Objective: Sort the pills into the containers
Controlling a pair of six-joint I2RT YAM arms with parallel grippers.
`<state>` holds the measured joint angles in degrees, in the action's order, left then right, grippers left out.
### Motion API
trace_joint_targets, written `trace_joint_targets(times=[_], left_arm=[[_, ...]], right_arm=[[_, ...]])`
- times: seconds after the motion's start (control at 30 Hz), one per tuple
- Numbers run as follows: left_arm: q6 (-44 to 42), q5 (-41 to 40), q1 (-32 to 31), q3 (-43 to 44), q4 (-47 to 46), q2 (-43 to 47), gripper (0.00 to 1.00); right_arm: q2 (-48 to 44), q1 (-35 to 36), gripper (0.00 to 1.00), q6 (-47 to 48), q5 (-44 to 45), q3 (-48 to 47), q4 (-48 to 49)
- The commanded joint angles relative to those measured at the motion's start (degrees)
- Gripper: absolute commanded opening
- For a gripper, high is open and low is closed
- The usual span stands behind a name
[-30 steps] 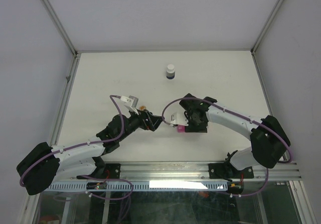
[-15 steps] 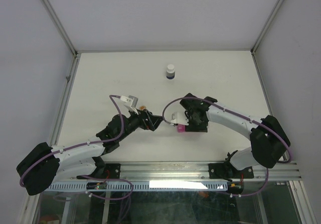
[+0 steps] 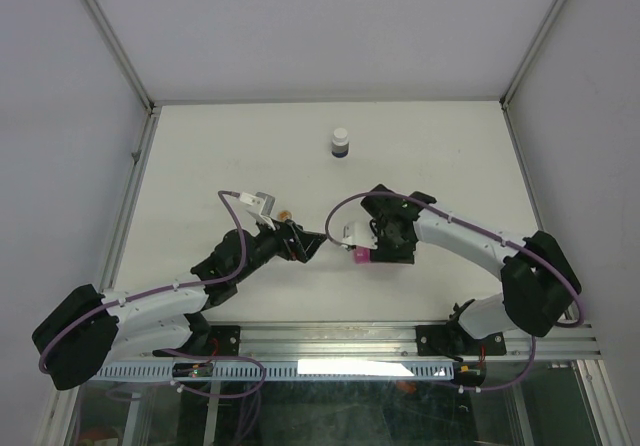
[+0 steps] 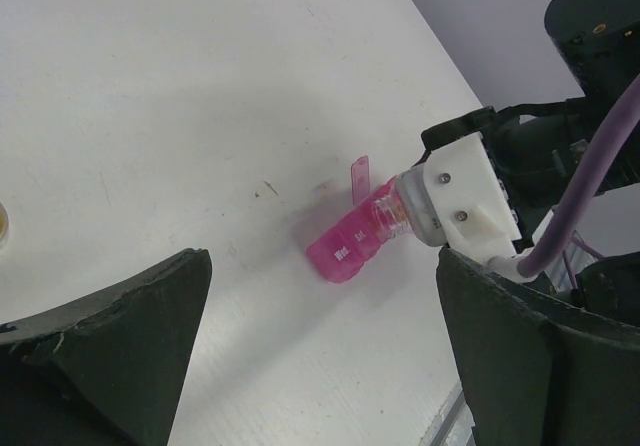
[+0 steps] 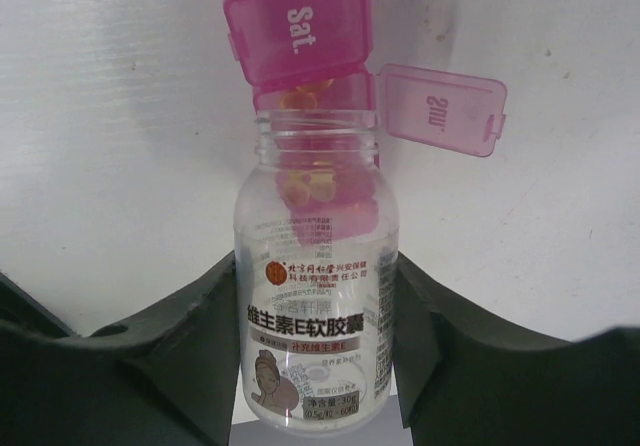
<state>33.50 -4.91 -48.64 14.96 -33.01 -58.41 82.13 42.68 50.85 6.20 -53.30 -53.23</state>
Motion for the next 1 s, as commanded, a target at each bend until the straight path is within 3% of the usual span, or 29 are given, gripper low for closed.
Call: trace_joint_targets(times=[0.0,0.27,0.4,0.57,0.73,0.87,0.97], left_arm=[[0.4,0.8,0.6,-0.2,-3.6,1.7,0.99],[-0.8,-0.8,0.8,1.4,2.3,4.2,0.99],[-2.7,-3.5,0.8,5.0,10.5,6.6,0.99],[-4.5,-6.9,0.9,10.3,18.3,6.4,0.99],[-4.6,-9.6,1.9,16.7,26.9,3.0,0.97],[-4.1,-9.7,2.3,21.0,33.4,1.4,0.96],[-4.0,-10.9,2.3,23.6,38.4,1.0,0.94]], right_arm=[[-5.4,-0.8,0.01,-1.0,-4.8,-1.2,0.5],[-15.3,-5.9,0.01,-4.2,-16.0,6.2,7.7],[-22.7,-13.5,0.0,-4.7,-28.7,7.6,12.3],[-31.3,-19.5,0.0,-12.4,-40.1,5.0,20.1],[-33.0,-29.4,0.0,-26.3,-58.5,1.2,30.4],[-33.1,-35.2,0.0,-45.5,-74.8,5.0,49.8],[-34.9,-38.8,0.0,-57.3,-79.7,11.8,65.1]])
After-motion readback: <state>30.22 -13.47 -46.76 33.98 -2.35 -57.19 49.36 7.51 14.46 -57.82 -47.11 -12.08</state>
